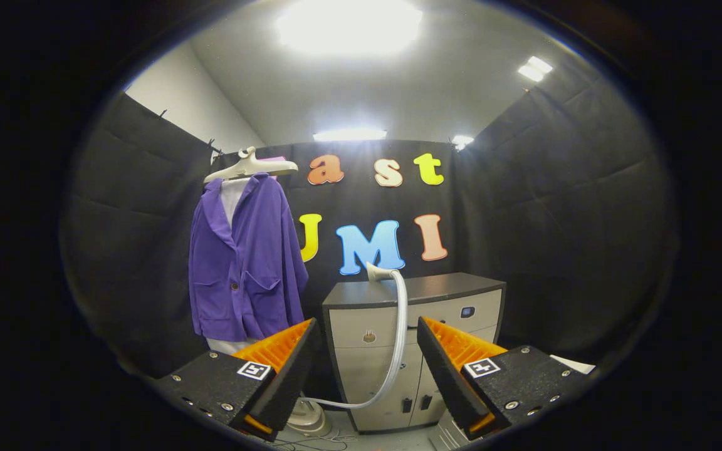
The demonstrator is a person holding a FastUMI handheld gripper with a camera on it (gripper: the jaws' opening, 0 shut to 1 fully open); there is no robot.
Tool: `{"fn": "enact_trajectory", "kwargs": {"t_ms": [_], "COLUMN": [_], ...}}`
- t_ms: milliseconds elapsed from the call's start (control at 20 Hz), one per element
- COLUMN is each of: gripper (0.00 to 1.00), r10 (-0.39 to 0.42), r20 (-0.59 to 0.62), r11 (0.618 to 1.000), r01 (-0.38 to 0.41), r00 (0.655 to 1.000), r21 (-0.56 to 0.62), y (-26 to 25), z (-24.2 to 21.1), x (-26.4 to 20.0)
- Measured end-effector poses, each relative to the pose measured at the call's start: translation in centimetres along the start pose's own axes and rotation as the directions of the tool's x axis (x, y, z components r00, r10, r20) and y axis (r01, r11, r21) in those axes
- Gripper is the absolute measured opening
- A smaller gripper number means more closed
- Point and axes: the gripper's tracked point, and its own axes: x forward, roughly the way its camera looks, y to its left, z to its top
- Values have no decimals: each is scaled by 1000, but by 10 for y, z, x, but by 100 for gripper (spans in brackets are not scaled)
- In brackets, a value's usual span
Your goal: Iron the clothes twice with a garment steamer, once on the left side and once on the right side.
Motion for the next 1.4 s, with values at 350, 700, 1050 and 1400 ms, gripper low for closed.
{"fn": "enact_trajectory", "kwargs": {"t_ms": [350, 700, 1050, 1400], "gripper": [95, 95, 95, 95], "r10": [-3, -34, -113, -90], "r20": [10, 60, 149, 138], "r11": [1000, 999, 991, 992], "r01": [3, 35, 123, 100], "r00": [1000, 998, 982, 986], "r21": [-3, -14, -60, -73], "y": [7, 11, 15, 31], "z": [2, 31, 81, 87], "x": [3, 20, 36, 67]}}
